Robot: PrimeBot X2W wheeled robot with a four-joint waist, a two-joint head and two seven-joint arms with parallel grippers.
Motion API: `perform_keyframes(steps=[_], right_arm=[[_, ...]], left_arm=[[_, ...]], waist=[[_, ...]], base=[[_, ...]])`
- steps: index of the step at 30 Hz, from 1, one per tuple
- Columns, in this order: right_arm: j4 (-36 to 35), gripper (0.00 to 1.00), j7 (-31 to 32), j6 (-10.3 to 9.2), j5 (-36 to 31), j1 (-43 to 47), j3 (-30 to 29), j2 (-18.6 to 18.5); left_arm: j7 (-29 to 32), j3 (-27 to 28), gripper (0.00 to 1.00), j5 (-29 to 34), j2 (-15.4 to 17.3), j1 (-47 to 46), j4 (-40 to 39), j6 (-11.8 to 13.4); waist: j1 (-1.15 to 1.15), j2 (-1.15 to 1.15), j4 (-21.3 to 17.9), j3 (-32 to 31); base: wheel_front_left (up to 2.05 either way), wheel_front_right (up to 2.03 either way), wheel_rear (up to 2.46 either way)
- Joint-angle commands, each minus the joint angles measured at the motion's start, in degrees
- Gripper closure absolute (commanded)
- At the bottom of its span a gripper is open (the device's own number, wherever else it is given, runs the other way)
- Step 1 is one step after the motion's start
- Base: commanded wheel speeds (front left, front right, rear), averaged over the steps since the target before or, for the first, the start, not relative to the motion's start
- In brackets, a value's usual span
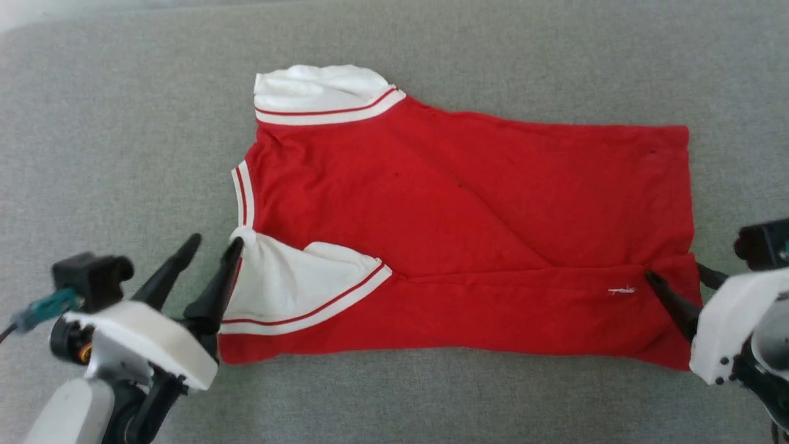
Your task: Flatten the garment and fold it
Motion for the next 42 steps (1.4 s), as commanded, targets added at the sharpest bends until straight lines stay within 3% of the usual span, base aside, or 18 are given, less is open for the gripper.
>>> perform_keyframes(steps=[1, 5, 9, 14, 18, 33, 42], right_arm=[[-1.3, 0.00, -1.7, -0.03, -0.6, 1.4, -1.0, 0.6], [-4.5, 0.00, -8.2, -0.03, -3.7, 4.9, -4.5, 2.6], [-6.8, 0.00, -17.0, -0.03, -7.9, 8.4, -9.0, 7.3], [-8.9, 0.00, -26.0, -0.03, -13.2, 12.5, -12.2, 13.2], [-9.5, 0.00, -30.4, -0.03, -16.2, 14.2, -13.5, 15.5], [-8.9, 0.00, -31.1, -0.03, -18.1, 14.2, -11.6, 16.7], [-8.9, 0.00, -31.0, -0.03, -18.0, 13.4, -11.4, 16.8]], left_arm=[[-2.0, 1.0, 0.00, 0.4, -0.4, 1.8, -1.3, 1.0], [-9.8, 4.0, 0.00, 3.2, -2.3, 6.0, -4.5, 4.5], [-18.6, 5.6, 0.00, 6.5, -5.6, 10.3, -6.2, 7.6], [-22.0, 5.3, 0.00, 10.3, -8.3, 15.3, -5.9, 9.7], [-21.9, 4.3, 0.00, 11.6, -8.5, 16.7, -4.7, 9.8], [1.4, -2.0, 0.00, 8.0, -2.2, 10.6, 0.5, 6.8], [16.2, -4.6, 0.00, 5.8, 0.1, 8.4, 3.0, 9.0]], waist=[[-0.01, 0.00, 0.2, -2.0], [-0.01, 0.00, 0.6, -4.6], [-0.01, 0.00, 1.0, -7.1], [-0.01, 0.00, 1.3, -9.0], [-0.01, 0.00, 1.5, -9.4], [-0.01, 0.00, 0.0, -7.1], [-0.01, 0.00, -1.2, -4.6]], base=[[0.00, 0.00, 0.00], [0.00, 0.00, 0.00], [0.00, 0.00, 0.00], [0.00, 0.00, 0.00], [0.00, 0.00, 0.00], [0.00, 0.00, 0.00], [0.00, 0.00, 0.00]])
